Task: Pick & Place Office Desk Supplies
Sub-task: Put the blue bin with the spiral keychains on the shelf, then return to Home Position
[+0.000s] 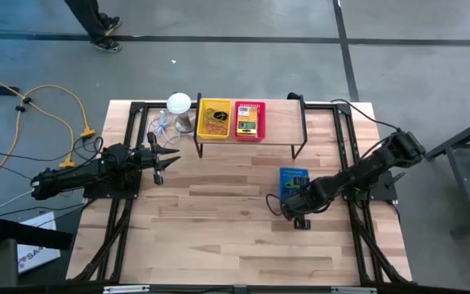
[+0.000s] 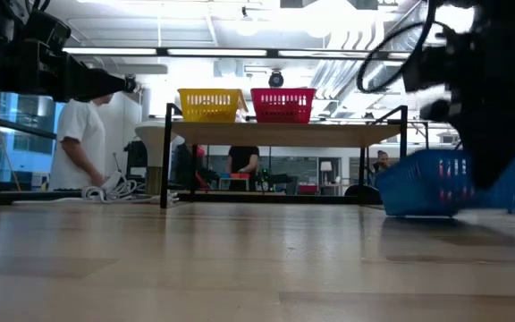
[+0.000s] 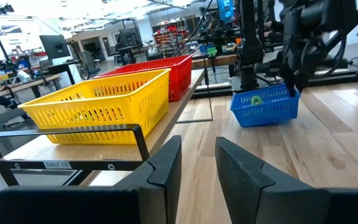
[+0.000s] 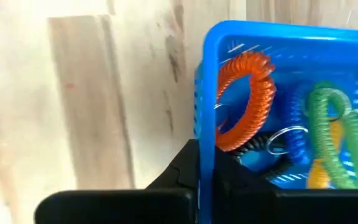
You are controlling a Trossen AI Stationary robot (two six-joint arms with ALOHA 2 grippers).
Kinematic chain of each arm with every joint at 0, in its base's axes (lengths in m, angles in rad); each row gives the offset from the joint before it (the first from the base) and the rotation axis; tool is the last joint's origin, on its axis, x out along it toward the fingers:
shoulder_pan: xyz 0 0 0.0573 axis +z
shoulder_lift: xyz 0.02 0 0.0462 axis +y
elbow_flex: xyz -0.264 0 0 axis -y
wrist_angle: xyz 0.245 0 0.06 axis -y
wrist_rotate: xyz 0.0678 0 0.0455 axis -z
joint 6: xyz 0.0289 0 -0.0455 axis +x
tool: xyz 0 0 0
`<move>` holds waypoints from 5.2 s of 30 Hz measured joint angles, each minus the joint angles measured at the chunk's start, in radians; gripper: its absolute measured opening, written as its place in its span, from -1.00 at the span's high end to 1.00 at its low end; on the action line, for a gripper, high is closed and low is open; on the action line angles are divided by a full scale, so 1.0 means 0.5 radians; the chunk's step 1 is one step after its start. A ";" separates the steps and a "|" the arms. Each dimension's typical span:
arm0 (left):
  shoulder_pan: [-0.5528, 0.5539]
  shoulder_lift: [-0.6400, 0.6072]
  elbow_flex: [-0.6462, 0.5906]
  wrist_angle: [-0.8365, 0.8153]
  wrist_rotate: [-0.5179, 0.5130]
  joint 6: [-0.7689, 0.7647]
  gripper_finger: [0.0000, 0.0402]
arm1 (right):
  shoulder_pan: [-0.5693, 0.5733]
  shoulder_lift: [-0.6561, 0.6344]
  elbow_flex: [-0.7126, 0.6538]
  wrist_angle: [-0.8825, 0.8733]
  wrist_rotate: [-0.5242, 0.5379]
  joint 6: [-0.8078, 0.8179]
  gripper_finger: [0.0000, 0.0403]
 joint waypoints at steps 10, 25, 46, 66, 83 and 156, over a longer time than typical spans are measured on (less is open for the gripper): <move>0.000 0.000 0.000 0.000 0.000 0.000 0.54 | 0.045 0.000 0.544 -0.483 0.004 -0.116 0.99; 0.000 0.000 0.000 0.000 0.000 0.000 0.54 | 0.071 0.000 0.996 -0.802 0.111 -0.112 0.99; 0.000 0.000 0.000 0.000 0.000 0.000 0.54 | -0.268 -0.039 1.028 -0.974 0.280 -0.311 0.99; 0.000 0.000 0.000 0.000 0.000 0.000 0.54 | -0.649 -0.074 1.028 -0.988 0.351 -0.734 0.99; 0.000 0.000 0.000 0.000 0.000 0.000 0.54 | -1.145 -0.190 1.028 -0.846 0.190 -1.218 0.99; 0.000 -0.001 0.000 0.000 0.000 0.000 0.54 | -1.489 -0.098 1.028 -0.709 -0.035 -1.558 0.43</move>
